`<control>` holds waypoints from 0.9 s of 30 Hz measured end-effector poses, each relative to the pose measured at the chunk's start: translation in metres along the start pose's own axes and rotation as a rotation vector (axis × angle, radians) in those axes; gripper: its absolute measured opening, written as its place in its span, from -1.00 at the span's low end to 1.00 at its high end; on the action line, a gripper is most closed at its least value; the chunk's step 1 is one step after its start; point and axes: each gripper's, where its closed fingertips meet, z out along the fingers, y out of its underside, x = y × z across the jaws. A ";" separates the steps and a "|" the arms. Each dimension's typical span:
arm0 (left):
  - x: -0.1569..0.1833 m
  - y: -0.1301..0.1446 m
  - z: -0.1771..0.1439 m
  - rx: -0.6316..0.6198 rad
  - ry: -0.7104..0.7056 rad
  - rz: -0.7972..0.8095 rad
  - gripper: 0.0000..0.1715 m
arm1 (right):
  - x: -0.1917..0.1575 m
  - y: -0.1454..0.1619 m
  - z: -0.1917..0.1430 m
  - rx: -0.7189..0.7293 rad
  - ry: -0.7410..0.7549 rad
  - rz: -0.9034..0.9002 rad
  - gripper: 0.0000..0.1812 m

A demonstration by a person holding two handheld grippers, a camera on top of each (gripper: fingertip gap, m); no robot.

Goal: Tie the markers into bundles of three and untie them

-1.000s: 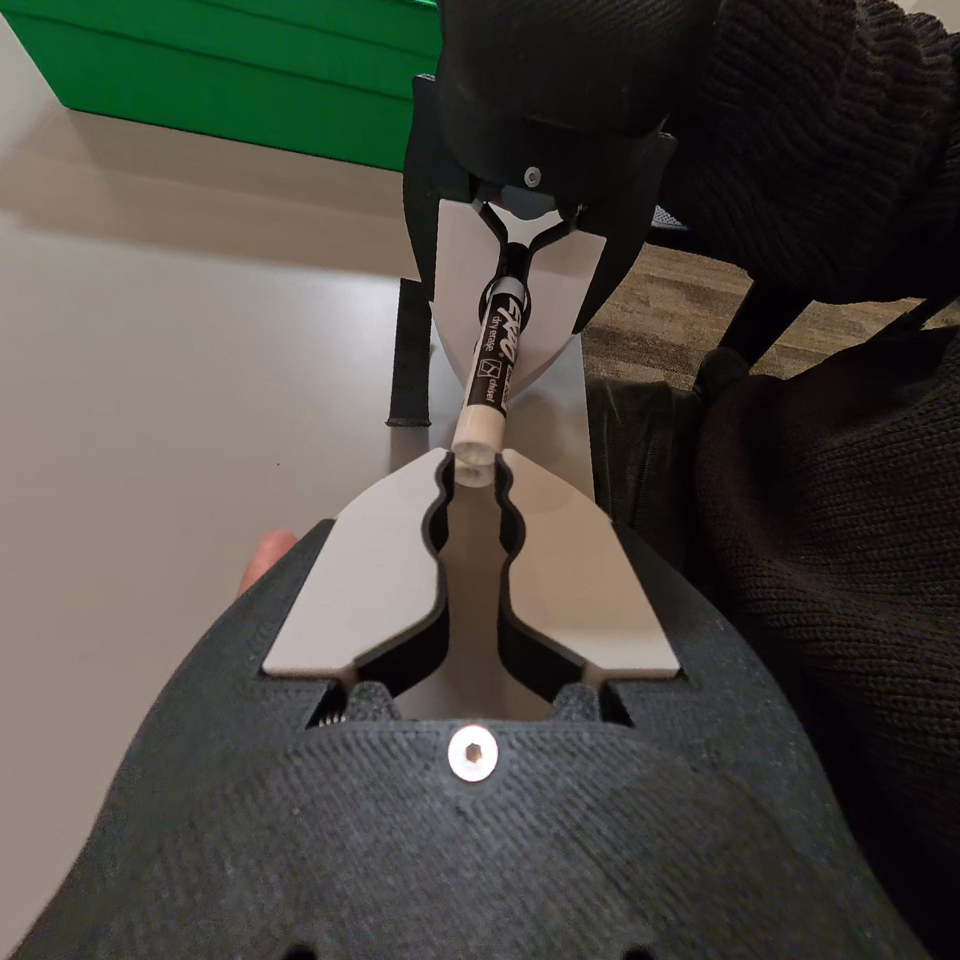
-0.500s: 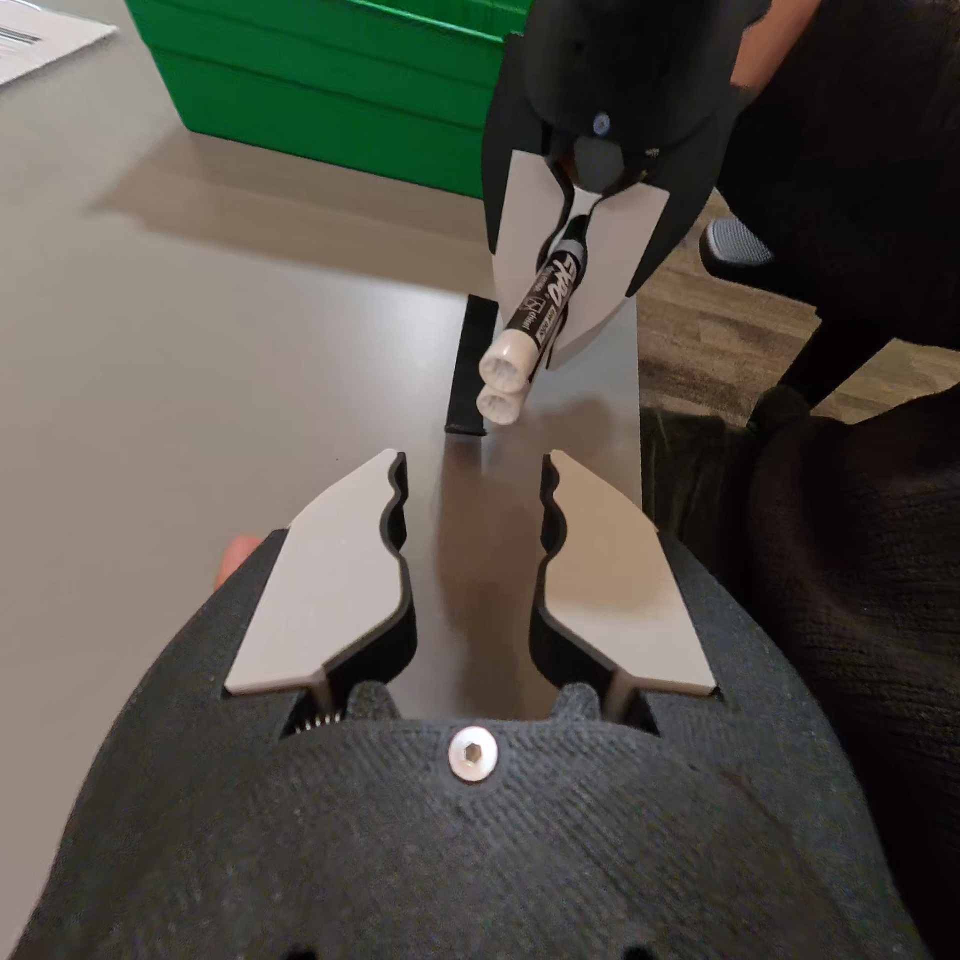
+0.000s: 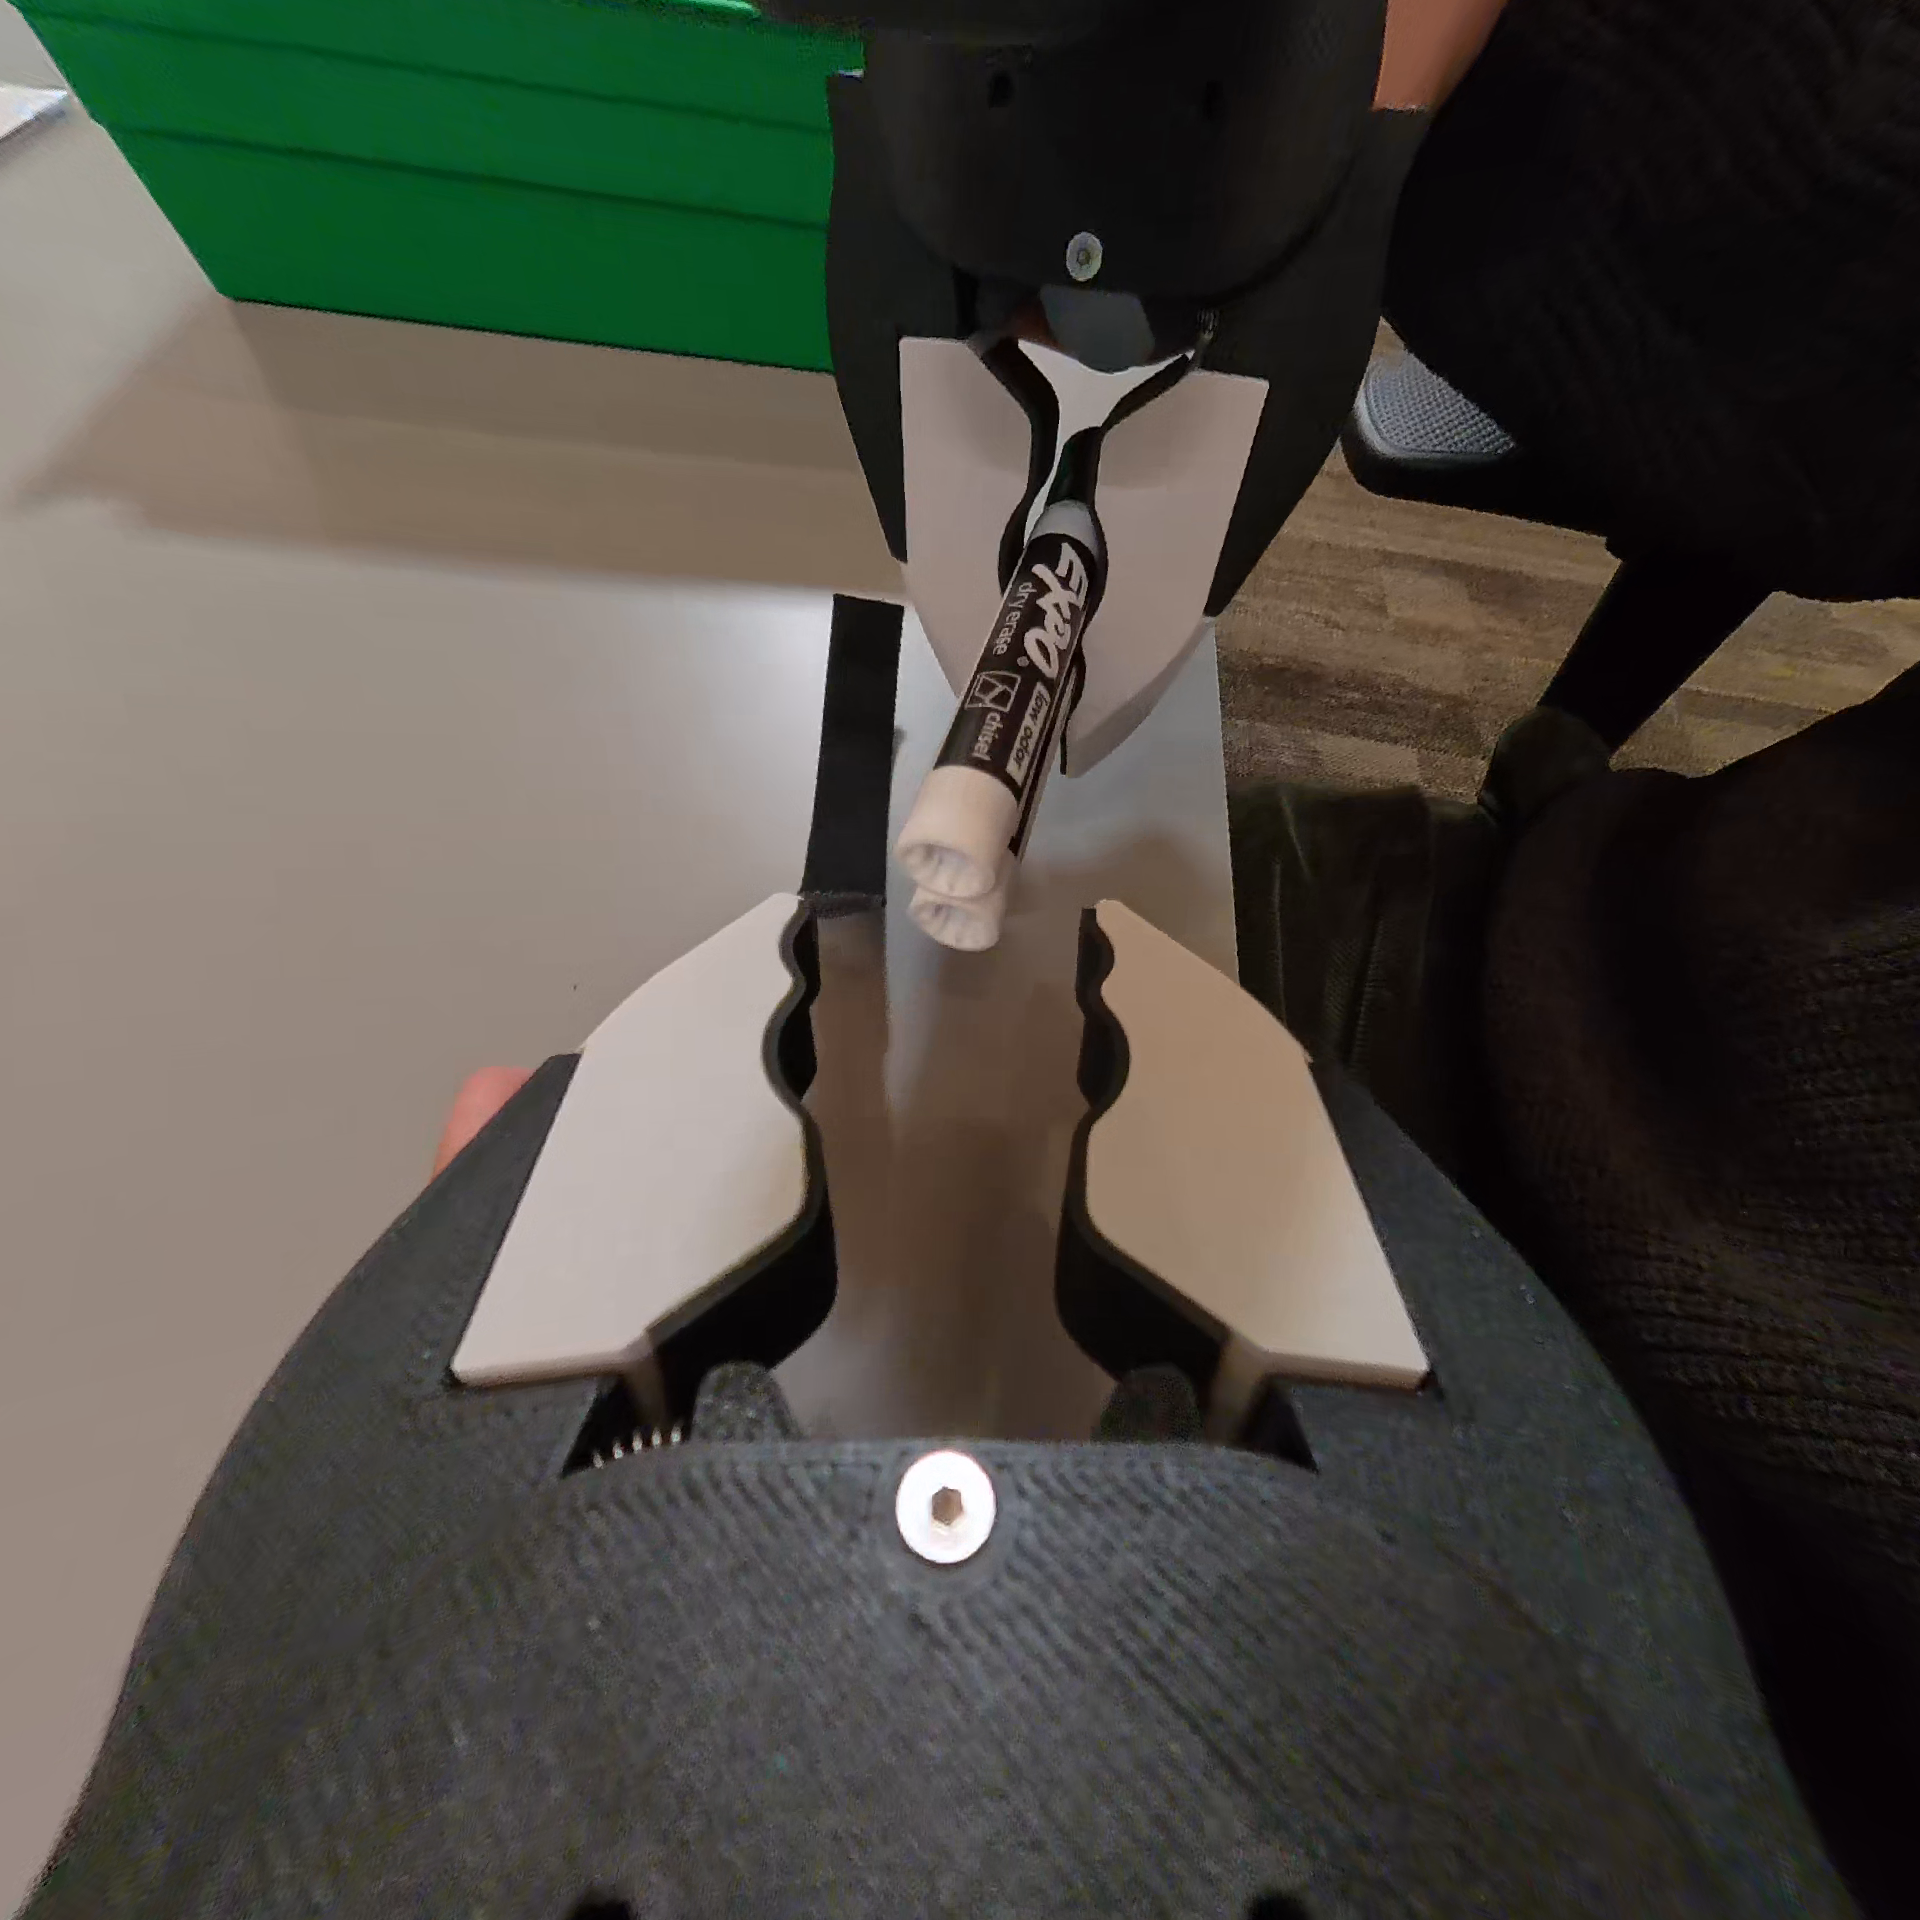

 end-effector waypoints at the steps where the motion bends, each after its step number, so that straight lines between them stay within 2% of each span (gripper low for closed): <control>1: 0.001 0.000 0.002 -0.002 0.004 0.004 -0.44 | -0.001 0.000 0.000 -0.006 -0.001 -0.002 -0.84; 10: 0.009 -0.002 0.008 -0.001 0.026 0.020 -0.52 | -0.013 -0.007 0.003 -0.028 -0.005 -0.037 -0.84; 16: 0.008 0.002 0.004 -0.014 0.046 -0.030 -0.35 | -0.011 -0.006 0.003 -0.034 0.014 -0.050 -0.84; 19: 0.010 0.001 -0.004 -0.009 0.124 -0.160 -0.25 | -0.009 -0.008 0.003 -0.030 0.045 -0.085 -0.84; 22: 0.011 -0.004 -0.015 0.006 0.221 -0.375 -0.12 | -0.011 -0.011 0.003 -0.029 0.068 -0.128 -0.84; 27: 0.015 -0.010 -0.025 -0.057 0.316 -0.590 -0.10 | -0.011 -0.016 0.000 -0.026 0.097 -0.195 -0.85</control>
